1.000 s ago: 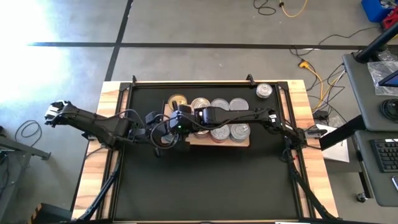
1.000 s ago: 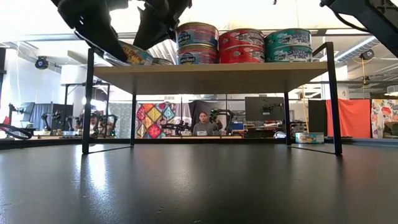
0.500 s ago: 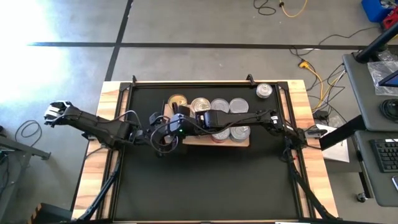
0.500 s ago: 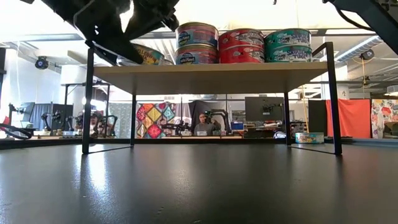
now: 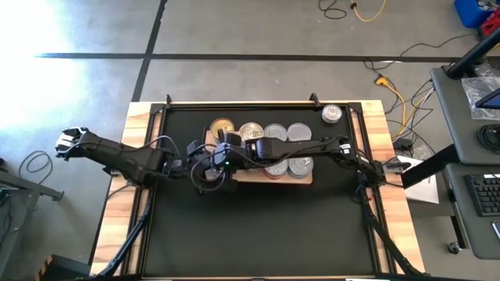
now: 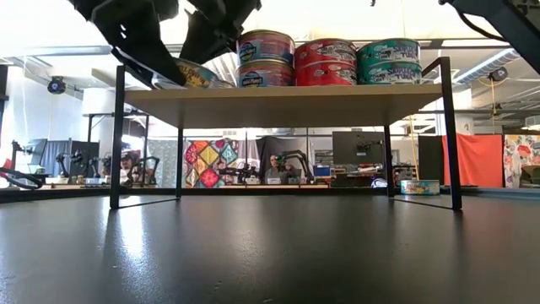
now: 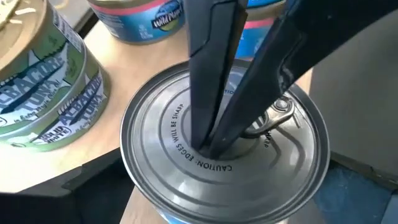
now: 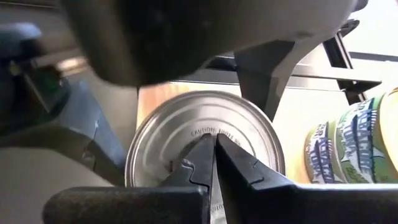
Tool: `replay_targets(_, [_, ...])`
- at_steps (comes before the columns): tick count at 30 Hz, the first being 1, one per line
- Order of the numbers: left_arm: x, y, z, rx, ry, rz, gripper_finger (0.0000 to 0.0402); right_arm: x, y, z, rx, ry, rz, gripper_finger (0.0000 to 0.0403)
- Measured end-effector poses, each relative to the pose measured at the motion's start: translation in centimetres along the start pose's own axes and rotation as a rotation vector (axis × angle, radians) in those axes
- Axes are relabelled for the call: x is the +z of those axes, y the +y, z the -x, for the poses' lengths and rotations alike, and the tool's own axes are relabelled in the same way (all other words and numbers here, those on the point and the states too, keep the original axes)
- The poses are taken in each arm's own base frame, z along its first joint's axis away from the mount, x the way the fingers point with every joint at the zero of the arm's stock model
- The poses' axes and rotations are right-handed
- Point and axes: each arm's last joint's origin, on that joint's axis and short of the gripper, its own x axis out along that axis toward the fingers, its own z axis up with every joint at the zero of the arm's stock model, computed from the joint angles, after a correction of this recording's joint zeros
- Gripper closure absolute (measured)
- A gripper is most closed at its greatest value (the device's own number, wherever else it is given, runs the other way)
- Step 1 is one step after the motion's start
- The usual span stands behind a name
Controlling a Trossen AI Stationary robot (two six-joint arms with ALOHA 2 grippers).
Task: Stack canned seafood by type on shelf
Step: Put the yellow blue tuna can on the shelf
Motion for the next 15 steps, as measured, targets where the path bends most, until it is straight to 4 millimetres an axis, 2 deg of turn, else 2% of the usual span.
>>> replay_targets(15, [0.95, 0.7, 0.2, -0.034, 0.048, 0.029, 0.0002, -0.6, 0.04, -0.06, -0.003, 0.051, 0.005, 0.039])
